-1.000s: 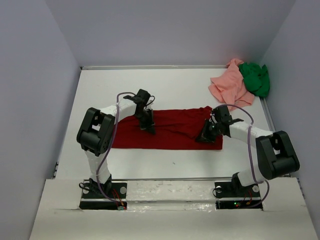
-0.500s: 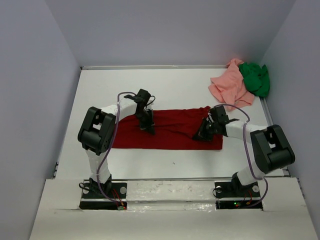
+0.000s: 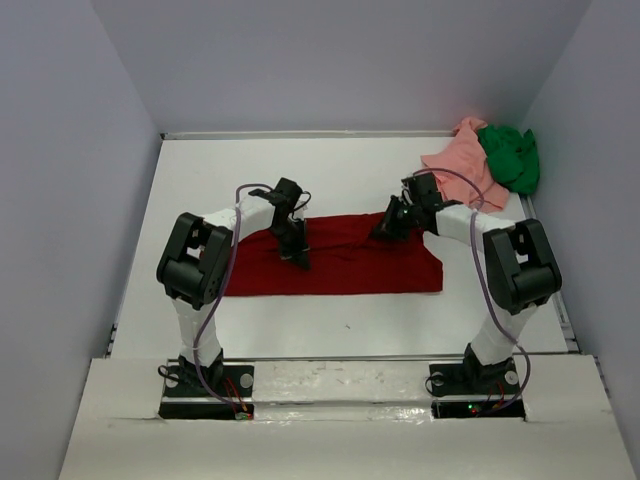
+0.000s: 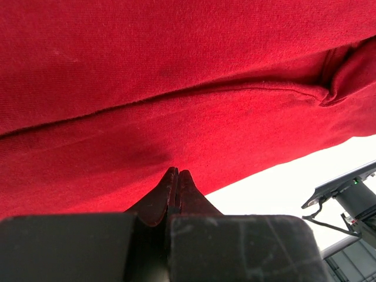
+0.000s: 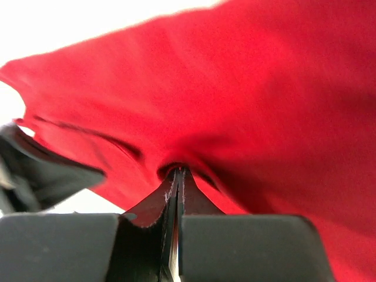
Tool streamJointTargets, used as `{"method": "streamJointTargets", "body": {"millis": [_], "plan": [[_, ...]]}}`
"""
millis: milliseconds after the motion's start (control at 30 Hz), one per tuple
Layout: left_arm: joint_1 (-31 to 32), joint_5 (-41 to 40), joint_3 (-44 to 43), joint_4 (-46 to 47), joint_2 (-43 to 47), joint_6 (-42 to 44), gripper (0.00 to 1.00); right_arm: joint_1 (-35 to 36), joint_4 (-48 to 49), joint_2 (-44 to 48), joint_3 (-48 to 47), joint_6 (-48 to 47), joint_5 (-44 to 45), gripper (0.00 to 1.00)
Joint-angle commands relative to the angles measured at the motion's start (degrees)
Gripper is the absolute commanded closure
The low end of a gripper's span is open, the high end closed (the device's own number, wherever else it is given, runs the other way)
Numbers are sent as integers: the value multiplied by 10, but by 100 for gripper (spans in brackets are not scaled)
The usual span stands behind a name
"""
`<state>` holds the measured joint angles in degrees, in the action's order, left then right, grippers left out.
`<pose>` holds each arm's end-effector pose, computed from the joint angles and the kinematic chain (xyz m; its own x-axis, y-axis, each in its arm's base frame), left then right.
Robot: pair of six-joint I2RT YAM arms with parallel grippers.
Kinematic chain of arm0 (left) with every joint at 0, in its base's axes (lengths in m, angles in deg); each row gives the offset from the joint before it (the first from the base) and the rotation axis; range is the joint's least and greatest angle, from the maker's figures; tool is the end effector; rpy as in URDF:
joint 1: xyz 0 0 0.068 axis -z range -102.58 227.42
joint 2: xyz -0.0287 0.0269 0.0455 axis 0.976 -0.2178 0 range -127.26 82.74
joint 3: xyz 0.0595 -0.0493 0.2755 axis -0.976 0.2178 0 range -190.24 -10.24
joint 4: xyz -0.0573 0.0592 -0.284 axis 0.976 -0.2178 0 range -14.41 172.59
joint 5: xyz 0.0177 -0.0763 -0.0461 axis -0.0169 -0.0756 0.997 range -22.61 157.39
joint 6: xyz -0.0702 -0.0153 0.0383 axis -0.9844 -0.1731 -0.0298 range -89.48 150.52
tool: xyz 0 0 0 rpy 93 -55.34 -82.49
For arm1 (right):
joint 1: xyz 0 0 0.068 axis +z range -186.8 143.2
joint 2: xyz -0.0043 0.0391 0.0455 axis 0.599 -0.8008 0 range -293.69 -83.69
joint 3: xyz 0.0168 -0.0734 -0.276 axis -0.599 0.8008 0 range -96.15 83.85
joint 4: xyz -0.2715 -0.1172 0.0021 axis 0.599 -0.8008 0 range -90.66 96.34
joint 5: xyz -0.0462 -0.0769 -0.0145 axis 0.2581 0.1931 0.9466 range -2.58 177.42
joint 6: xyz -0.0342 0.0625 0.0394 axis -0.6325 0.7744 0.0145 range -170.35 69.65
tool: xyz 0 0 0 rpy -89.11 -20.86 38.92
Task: Fold and stack the t-shirts
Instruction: Fold the other side of the tshirt into a rectangle
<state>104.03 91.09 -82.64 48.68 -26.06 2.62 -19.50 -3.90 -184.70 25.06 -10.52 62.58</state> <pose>0.3611 -0.2127 0.1273 -0.9925 0.0181 -0.1208 0.0757 0.8671 -0.4923 0.3786 0.1488 0.1320 -0.9108 0.3252 -0.2544 0.0901 0.7580 0.6461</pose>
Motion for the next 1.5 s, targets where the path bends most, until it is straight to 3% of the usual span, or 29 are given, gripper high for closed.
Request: {"method": "streamJointTargets", "body": {"millis": [0,233,433,500,533,667,1100,1467], "plan": [[3,6,-4,-12,14,4,100,5,0,-43,-99,-14,-3,100],[3,8,-13,-12,9,-2,100,5,-36,-124,-247,-34,-9,100],[3,9,-18,-10,10,-8,100,5,-62,-118,-264,-57,-22,100],[3,11,-19,-8,9,-10,100,5,-95,-112,-268,-70,-28,84],[3,12,-20,-6,8,-11,100,5,-103,-106,-268,-85,-28,67],[4,15,-23,0,4,-14,100,5,-133,-66,-262,-118,-21,45],[5,21,-29,10,-5,-22,100,5,-295,-15,-265,-143,-11,46],[5,22,-22,14,-8,-24,100,5,-318,-22,-228,-135,-11,50]]}}
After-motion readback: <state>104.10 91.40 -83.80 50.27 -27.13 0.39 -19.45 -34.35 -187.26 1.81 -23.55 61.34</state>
